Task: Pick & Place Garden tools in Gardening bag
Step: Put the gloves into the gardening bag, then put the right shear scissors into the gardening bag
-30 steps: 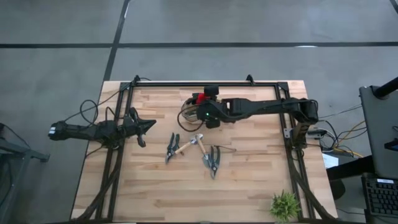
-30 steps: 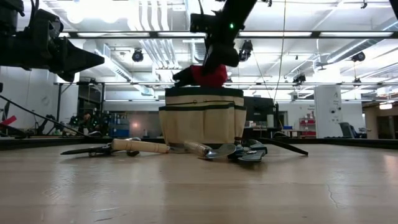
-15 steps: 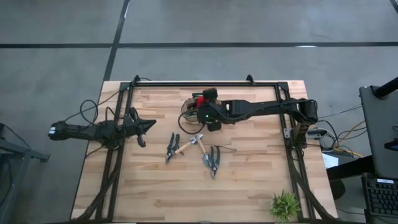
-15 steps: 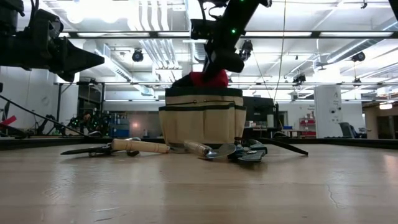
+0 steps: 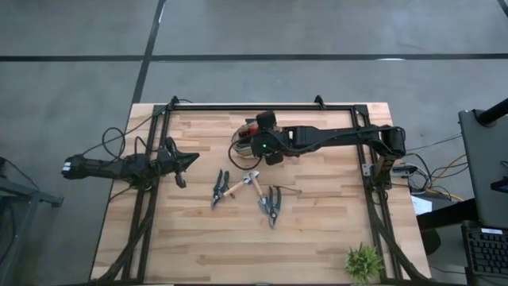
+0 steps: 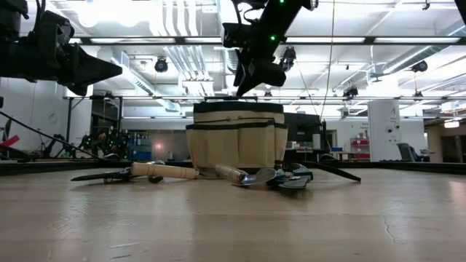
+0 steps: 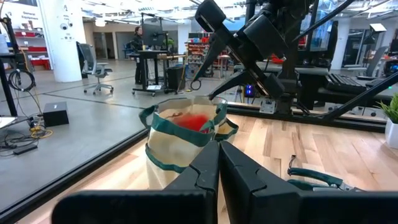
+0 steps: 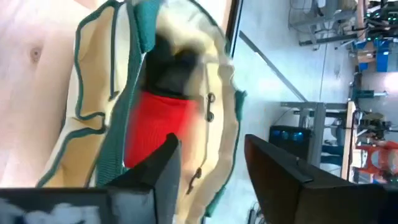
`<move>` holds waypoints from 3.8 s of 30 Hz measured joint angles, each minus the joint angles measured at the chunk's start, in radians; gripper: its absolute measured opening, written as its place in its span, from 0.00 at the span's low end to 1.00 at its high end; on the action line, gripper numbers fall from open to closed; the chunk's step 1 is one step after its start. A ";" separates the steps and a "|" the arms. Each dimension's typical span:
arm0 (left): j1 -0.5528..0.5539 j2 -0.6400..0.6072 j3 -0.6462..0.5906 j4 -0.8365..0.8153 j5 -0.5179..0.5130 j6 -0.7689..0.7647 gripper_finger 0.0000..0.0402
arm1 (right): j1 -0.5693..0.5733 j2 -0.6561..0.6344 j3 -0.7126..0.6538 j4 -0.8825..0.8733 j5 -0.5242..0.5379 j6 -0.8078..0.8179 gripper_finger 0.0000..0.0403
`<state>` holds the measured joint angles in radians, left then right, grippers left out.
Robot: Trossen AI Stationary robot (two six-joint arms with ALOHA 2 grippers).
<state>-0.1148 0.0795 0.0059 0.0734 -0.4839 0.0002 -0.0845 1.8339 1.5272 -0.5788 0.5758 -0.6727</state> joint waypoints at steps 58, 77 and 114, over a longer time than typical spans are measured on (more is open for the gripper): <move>0.000 0.000 0.000 0.000 0.000 0.000 0.04 | 0.264 -0.002 -0.359 -0.257 -0.376 0.855 0.40; 0.000 0.000 0.000 0.000 0.000 0.000 0.05 | 0.264 -0.006 -0.447 -0.096 -0.394 0.853 0.16; 0.000 0.002 0.000 0.000 0.000 0.000 0.04 | 0.261 -0.292 -0.249 -0.429 -0.237 0.881 0.02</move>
<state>-0.1149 0.0811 0.0060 0.0738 -0.4836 0.0002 0.1761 1.5415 1.2782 -1.0079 0.3387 0.2084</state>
